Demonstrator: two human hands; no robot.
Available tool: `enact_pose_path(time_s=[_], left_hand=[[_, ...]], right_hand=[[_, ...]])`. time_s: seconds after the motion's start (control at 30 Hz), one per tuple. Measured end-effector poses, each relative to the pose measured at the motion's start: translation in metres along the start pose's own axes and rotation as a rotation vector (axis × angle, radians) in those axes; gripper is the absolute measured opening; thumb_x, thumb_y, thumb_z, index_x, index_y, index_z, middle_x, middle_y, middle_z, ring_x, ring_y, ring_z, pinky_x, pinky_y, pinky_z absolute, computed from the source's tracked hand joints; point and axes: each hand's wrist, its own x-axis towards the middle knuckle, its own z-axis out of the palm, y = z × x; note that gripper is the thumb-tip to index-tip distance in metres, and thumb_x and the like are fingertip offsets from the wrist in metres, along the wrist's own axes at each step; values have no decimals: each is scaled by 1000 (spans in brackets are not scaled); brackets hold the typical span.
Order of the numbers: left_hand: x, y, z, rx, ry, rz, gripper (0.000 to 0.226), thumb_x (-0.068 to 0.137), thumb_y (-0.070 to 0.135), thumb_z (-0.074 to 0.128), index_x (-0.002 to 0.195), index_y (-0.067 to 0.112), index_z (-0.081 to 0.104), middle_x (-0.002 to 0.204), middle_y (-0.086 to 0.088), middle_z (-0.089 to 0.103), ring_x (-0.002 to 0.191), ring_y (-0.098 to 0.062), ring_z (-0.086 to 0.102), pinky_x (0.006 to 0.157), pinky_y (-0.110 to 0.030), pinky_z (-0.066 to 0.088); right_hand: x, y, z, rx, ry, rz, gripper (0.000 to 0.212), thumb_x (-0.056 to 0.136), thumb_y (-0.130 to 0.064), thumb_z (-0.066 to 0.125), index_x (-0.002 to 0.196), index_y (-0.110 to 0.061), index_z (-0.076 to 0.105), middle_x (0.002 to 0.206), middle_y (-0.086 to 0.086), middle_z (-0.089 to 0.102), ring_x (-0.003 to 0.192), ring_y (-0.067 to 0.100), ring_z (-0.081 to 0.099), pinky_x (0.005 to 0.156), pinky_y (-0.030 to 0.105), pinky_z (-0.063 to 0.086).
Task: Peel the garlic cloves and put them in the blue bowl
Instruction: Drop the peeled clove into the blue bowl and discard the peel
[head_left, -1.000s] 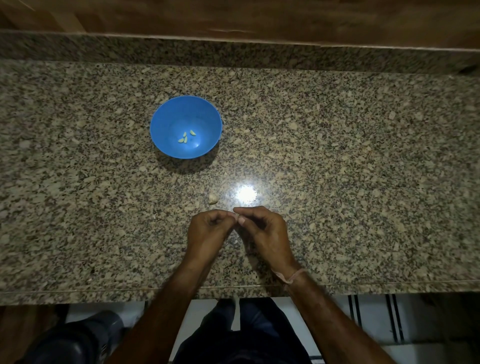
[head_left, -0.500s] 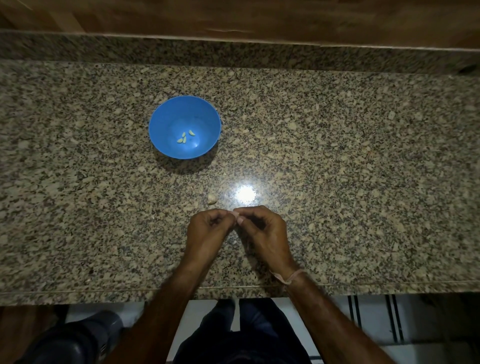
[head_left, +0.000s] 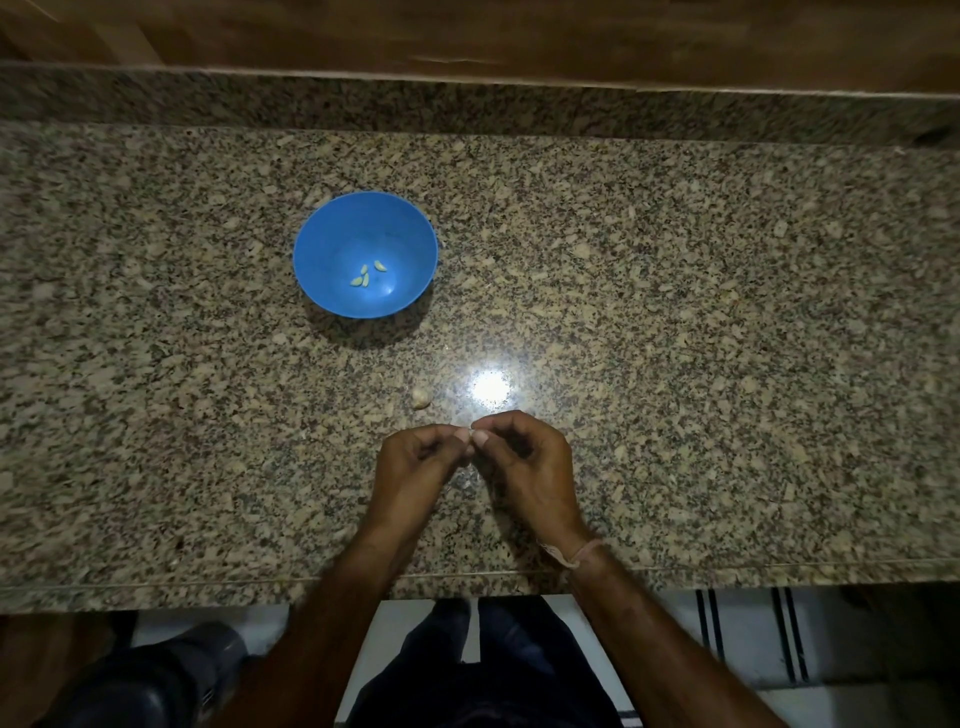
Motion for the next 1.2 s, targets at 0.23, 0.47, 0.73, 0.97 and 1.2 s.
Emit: enact_pose_path(time_s=[0.23, 0.47, 0.73, 0.97, 1.2], left_hand=[[-1, 0, 1, 157, 86, 105, 10, 94, 22, 74, 88, 24, 82, 84, 1, 79, 86, -21, 76, 85, -51, 62], [2, -4, 2, 399, 181, 129, 14, 93, 41, 72, 89, 30, 80, 79, 13, 76, 78, -6, 72, 75, -41, 61], [10, -10, 9, 398, 187, 56, 16, 101, 34, 64, 93, 25, 75, 78, 8, 73, 74, -6, 68, 64, -26, 45], [8, -6, 11, 416, 224, 31, 20, 100, 36, 63, 90, 21, 73, 79, 7, 71, 72, -10, 65, 60, -24, 38], [6, -6, 6, 341, 173, 158, 8, 97, 33, 70, 96, 28, 76, 87, 11, 77, 84, -7, 73, 76, -34, 61]], right_hand=[[-2, 0, 0, 94, -11, 32, 7, 99, -3, 69, 101, -2, 76, 98, 14, 78, 99, 33, 76, 91, 47, 63], [-1, 2, 2, 101, -29, 54, 11, 97, -10, 74, 107, -5, 78, 106, 14, 79, 105, 35, 75, 96, 58, 60], [-1, -4, 6, 221, 10, 220, 11, 98, -1, 70, 105, -4, 77, 106, 19, 78, 105, 42, 73, 97, 51, 59], [-1, -4, 7, 331, 46, 296, 9, 97, -3, 71, 105, -1, 75, 96, 17, 76, 87, 23, 68, 79, 34, 57], [-1, -4, 6, 321, 55, 271, 10, 95, -5, 75, 103, 1, 74, 103, 29, 75, 97, 36, 74, 92, 43, 59]])
